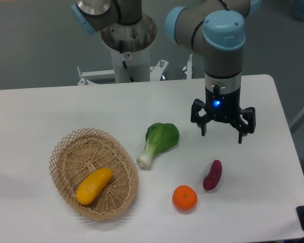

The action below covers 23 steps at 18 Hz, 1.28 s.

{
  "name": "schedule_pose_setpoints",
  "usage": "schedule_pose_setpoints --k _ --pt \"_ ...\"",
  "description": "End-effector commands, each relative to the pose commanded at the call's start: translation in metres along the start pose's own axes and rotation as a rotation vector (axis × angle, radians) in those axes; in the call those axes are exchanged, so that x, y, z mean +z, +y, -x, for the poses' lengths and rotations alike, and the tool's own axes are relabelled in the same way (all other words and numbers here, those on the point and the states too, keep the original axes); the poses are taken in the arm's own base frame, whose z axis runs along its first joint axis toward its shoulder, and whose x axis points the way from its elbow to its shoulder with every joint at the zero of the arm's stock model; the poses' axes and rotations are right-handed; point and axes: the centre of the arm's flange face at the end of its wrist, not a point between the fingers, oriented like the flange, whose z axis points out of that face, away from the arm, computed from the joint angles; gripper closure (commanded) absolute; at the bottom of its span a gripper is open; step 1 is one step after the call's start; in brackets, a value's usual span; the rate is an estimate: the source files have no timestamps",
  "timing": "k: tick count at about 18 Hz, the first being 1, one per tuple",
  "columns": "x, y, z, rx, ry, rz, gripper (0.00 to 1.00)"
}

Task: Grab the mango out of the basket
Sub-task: 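Move the open gripper over the wicker basket toward the yellow mango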

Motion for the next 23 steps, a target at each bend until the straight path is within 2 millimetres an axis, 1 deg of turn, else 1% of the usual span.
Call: schedule_pose_setpoints --k 1,2,3,5,6,9,11,13,15,16,17,18,21,23 --pt "0.000 0.000 0.000 -0.002 -0.001 0.001 0.00" --pt "0.006 0.002 -0.006 0.000 0.011 0.009 0.00" --pt "0.007 0.002 -0.007 0.002 0.013 0.008 0.00" --pt "0.005 0.005 -0.007 -0.004 0.015 0.008 0.00" --pt "0.000 0.007 -0.009 -0.005 0.011 0.006 0.00" --pt "-0.001 0.006 -0.020 -0.004 0.019 0.005 0.00" --pt "-0.002 0.004 -0.027 -0.053 0.023 0.003 0.00" --pt "-0.005 -0.013 -0.047 -0.065 0.035 -0.013 0.00" --pt "-0.004 -0.026 -0.063 -0.087 0.048 -0.018 0.00" --pt "-0.002 -0.034 -0.073 -0.094 0.058 -0.019 0.00" --pt "0.001 -0.045 -0.087 -0.087 0.070 -0.020 0.00" --pt "0.017 -0.065 -0.120 -0.107 0.106 -0.004 0.00" --pt "0.043 -0.098 -0.160 -0.093 0.123 -0.019 0.00" --pt "0.056 -0.107 -0.181 -0.087 0.130 -0.027 0.00"
